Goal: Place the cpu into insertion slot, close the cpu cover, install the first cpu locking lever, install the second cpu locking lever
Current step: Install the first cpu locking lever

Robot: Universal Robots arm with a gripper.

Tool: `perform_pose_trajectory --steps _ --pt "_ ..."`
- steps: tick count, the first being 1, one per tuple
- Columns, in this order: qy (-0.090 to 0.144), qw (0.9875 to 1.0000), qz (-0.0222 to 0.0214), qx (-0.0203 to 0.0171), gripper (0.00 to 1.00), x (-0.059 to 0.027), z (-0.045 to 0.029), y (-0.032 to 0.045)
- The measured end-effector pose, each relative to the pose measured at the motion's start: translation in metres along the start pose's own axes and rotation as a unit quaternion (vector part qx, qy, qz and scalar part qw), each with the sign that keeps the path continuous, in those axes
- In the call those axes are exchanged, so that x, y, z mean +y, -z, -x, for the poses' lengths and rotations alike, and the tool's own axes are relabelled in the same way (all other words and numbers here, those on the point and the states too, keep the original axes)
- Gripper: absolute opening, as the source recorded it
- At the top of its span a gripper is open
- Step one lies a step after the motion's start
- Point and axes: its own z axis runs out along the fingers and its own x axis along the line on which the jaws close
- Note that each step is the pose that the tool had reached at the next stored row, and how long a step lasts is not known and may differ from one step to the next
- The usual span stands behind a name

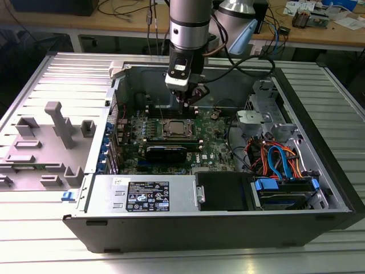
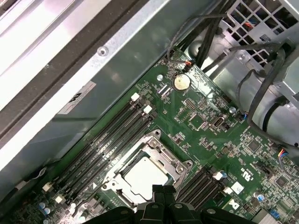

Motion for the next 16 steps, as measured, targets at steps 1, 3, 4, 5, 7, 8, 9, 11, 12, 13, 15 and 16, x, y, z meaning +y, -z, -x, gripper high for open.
perform_pose_trajectory --steps 1,3,4,5,7,8,9,11,12,13,15,16 --pt "0.007 1.0 0.0004 -0.0001 0.11 0.0 0.0 -0.0001" --pt "0.023 0.9997 0.0008 -0.0004 0.11 -0.0001 -0.0001 0.0001" --pt "0.034 0.9994 0.0012 -0.0006 0.11 -0.0001 0.0 0.0001" --pt "0.042 0.9991 0.0015 -0.0007 0.11 -0.0001 -0.0001 0.0001" --pt "0.057 0.9984 0.0021 -0.0009 0.11 -0.0003 -0.0003 0.0001" --pt "0.057 0.9984 0.0022 -0.0009 0.11 -0.0003 -0.0003 0.0001" --pt "0.058 0.9983 0.0022 -0.0009 0.11 -0.0003 -0.0003 0.0001" --pt "0.058 0.9983 0.0021 -0.0009 0.11 -0.0003 -0.0003 0.0001" --pt "0.058 0.9983 0.0022 -0.0009 0.11 -0.0003 -0.0003 0.0001" --pt "0.058 0.9983 0.0022 -0.0009 0.11 -0.0003 -0.0003 0.0001" --pt "0.06 0.9982 0.0022 -0.001 0.11 -0.0003 -0.0003 0.0001" --pt "0.06 0.9982 0.0022 -0.001 0.11 -0.0003 -0.0003 0.0001"
